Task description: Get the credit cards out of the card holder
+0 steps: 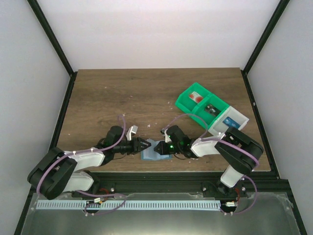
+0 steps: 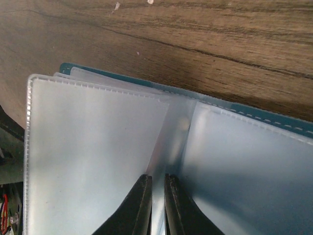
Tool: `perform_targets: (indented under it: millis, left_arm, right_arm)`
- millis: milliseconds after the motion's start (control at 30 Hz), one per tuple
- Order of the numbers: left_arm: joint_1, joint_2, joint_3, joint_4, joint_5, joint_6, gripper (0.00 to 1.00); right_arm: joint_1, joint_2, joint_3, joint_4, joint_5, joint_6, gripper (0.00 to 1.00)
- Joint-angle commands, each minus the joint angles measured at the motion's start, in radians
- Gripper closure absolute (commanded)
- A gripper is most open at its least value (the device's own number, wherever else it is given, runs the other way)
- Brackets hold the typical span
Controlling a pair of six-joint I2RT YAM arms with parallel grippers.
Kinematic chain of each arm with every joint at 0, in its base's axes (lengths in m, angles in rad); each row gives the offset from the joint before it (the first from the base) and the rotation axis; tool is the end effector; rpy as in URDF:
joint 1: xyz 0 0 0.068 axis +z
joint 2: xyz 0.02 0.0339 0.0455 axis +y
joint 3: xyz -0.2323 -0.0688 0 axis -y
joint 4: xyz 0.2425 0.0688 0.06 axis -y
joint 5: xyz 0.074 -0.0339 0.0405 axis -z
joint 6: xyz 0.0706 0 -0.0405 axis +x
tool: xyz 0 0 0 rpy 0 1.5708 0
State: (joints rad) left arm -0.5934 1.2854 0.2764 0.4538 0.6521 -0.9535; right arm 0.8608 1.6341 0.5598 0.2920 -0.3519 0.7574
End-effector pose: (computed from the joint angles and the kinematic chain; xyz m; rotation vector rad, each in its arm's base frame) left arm 0.1793 -0.1726 0.0946 0.0145 2.4417 -1.5134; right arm 0.1787 0.2452 0.0618 -0.3290 2.6068 1.1104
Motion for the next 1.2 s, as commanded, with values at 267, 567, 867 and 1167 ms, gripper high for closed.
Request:
perform_targets:
  millis: [267,567,867,1167]
  left_arm:
    - [-0.027,0.051,-0.025,0.186,0.060,-0.062,0.57]
    - [-0.027,0.066,-0.025,0.191,0.067,-0.063,0.67]
    - [-0.062,0.115,0.001,0.214,0.061,-0.065,0.65]
    - [-0.088,0.160,0.041,0.221,0.045,-0.065,0.63]
  right_arm:
    - [0.011,-0.004,-0.040,0.004,-0.002,0.017,0.90]
    - [0.011,-0.018,-0.082,0.071,-0.026,0.025,0.93]
    - [0.010,-0.076,-0.129,0.176,-0.007,0.074,0.87]
    - [0.011,-0.313,-0.239,0.130,0.147,0.115,0.80]
